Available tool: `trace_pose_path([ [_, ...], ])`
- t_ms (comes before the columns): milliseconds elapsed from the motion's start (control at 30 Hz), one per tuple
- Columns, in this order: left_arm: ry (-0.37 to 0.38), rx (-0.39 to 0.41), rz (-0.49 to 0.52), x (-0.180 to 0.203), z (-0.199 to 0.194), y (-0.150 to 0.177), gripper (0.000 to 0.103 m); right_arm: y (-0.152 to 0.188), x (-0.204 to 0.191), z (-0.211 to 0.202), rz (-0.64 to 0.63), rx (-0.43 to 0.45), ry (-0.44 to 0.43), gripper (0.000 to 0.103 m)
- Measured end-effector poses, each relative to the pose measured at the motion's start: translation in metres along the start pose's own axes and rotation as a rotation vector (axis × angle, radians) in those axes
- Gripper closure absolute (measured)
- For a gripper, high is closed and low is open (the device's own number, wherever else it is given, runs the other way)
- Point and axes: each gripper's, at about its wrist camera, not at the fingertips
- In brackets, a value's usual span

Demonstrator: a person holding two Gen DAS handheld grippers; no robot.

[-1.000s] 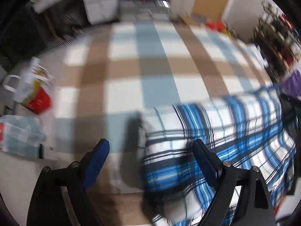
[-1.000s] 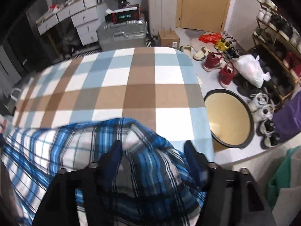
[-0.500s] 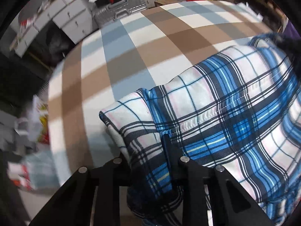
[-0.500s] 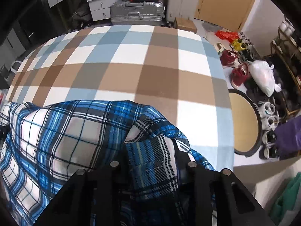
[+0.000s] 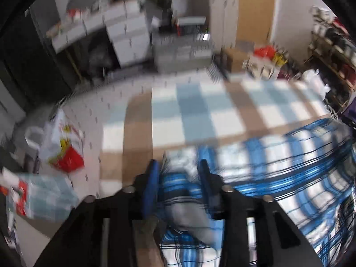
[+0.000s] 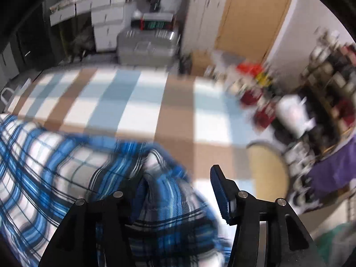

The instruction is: Fold large clothes

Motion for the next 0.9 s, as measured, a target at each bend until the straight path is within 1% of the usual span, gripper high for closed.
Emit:
trace_pose_path([
  [33,0.008,0.027,0.034,0.014,-0.011,-0.002,0.049,-0.005,-0.004,-0.014,-0.008,0.052,0.017,0.041],
  [67,0.017,0.046,0.056,0.028,-0.019,-0.002,0.046,-0.012,-0.011,-0.029,-0.022,0.108,0.036,0.034],
  [100,0.045,0.058,0.081,0.044,-0.028,-0.001,0.046,-0.016,-0.016,-0.037,-0.025,0.135,0.041,0.032],
  [133,0.076,0.051,0.098,0.056,-0.024,-0.002,0.045,-0.020,-0.023,-0.045,-0.022,0.170,0.036,0.032],
  [167,0.106,0.025,0.126,0.070,-0.020,0.001,0.045,-0.023,-0.032,-0.051,-0.020,0.196,-0.015,0.029],
  [200,0.105,-0.011,0.161,0.084,-0.007,0.007,0.045,-0.026,-0.040,-0.050,-0.024,0.192,-0.091,0.023],
  [233,0.088,-0.044,0.180,0.089,0.013,0.008,0.045,-0.028,-0.049,-0.043,-0.024,0.158,-0.176,0.023],
  [267,0.066,-0.097,0.189,0.094,0.034,0.016,0.045,-0.028,-0.064,-0.030,-0.042,0.098,-0.245,0.024],
  [300,0.049,-0.149,0.180,0.094,0.050,0.023,0.045,-0.027,-0.072,-0.022,-0.068,0.068,-0.253,0.026],
  [333,0.046,-0.208,0.148,0.089,0.067,0.032,0.046,-0.022,-0.083,-0.007,-0.111,0.014,-0.199,0.027],
  [367,0.059,-0.256,0.112,0.081,0.082,0.041,0.046,-0.017,-0.087,0.008,-0.137,-0.043,-0.180,0.027],
  [400,0.086,-0.274,0.076,0.073,0.092,0.048,0.045,-0.013,-0.088,0.018,-0.147,-0.080,-0.180,0.030],
  [433,0.119,-0.242,0.042,0.065,0.093,0.051,0.044,-0.006,-0.085,0.033,-0.136,-0.122,-0.184,0.031],
  [467,0.134,-0.222,0.027,0.060,0.092,0.052,0.044,0.005,-0.079,0.050,-0.100,-0.176,-0.227,0.030],
  [500,0.137,-0.213,0.023,0.059,0.091,0.052,0.044,0.011,-0.074,0.060,-0.070,-0.196,-0.281,0.029],
  [533,0.130,-0.213,0.029,0.059,0.089,0.052,0.044,0.012,-0.073,0.059,-0.074,-0.170,-0.286,0.029],
  [600,0.117,-0.215,0.038,0.062,0.080,0.045,0.046,0.007,-0.072,0.058,-0.085,-0.195,-0.290,0.029],
  [633,0.133,-0.210,0.035,0.066,0.070,0.041,0.046,0.002,-0.071,0.052,-0.079,-0.190,-0.289,0.031],
  [667,0.170,-0.196,0.029,0.072,0.063,0.037,0.046,-0.007,-0.067,0.039,-0.059,-0.136,-0.310,0.038],
  [700,0.217,-0.176,0.030,0.077,0.056,0.030,0.046,-0.010,-0.065,0.033,-0.042,-0.101,-0.328,0.037],
  [733,0.237,-0.148,0.046,0.088,0.050,0.026,0.046,-0.018,-0.064,0.023,-0.015,-0.055,-0.355,0.035],
  [767,0.226,-0.128,0.067,0.098,0.047,0.021,0.046,-0.027,-0.068,0.018,0.005,-0.026,-0.397,0.033],
  [800,0.210,-0.119,0.087,0.111,0.049,0.016,0.046,-0.035,-0.076,0.018,0.009,-0.026,-0.429,0.031],
  [833,0.208,-0.132,0.090,0.118,0.055,0.016,0.046,-0.045,-0.088,0.022,-0.002,-0.043,-0.441,0.031],
  [867,0.193,-0.162,0.092,0.124,0.068,0.016,0.046,-0.051,-0.099,0.027,-0.020,-0.060,-0.420,0.032],
  [900,0.154,-0.200,0.079,0.125,0.085,0.019,0.046,-0.055,-0.110,0.038,-0.041,-0.101,-0.379,0.032],
])
Point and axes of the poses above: each gripper's, at about its wrist camera, not at the fingertips, and z roughly the way its jaws point, x to its right, y to its underside, and after that the axes turned 14 degrees about -z, right-handed
